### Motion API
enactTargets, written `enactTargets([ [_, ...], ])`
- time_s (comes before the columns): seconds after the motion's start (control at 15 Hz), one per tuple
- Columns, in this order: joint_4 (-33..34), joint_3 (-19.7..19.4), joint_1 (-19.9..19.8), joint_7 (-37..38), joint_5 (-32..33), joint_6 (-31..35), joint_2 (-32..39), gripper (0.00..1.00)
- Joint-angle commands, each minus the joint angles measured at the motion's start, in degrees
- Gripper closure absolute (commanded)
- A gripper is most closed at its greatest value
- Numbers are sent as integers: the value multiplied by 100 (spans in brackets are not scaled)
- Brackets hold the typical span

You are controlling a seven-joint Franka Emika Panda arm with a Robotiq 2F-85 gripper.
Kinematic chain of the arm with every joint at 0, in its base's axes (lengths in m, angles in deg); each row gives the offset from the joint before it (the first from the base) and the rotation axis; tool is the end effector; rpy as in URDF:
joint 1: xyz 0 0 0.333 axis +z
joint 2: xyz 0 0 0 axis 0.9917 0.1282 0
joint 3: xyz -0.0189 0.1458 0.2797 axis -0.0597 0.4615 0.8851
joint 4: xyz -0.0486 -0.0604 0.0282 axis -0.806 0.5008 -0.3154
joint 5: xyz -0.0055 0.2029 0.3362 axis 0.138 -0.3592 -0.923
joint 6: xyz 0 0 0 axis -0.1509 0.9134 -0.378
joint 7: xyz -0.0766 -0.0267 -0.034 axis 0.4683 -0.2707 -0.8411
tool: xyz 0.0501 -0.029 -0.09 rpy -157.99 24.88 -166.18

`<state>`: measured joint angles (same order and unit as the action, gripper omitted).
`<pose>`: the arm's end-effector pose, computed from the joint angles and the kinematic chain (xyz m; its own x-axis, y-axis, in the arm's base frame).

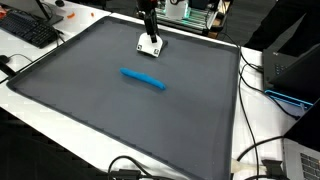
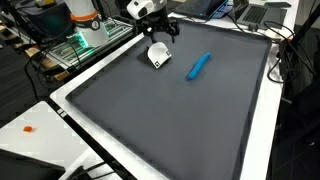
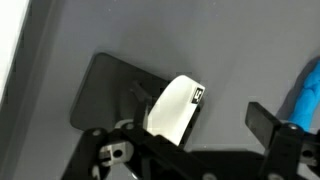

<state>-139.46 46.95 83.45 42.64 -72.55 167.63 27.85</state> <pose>0.4457 0.0321 0.2626 0.4152 -0.8844 -0.2132 -0.9093 -0.3960 -0.1282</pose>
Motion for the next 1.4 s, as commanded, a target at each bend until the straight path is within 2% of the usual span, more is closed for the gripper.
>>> enactTargets([
  [0.0, 47, -113, 26, -212, -110, -12, 21, 0],
  [0.6, 60, -213, 8, -113, 3, -395, -46, 0],
  [1.33, 28, -242, 8, -104, 136, -154, 120, 0],
])
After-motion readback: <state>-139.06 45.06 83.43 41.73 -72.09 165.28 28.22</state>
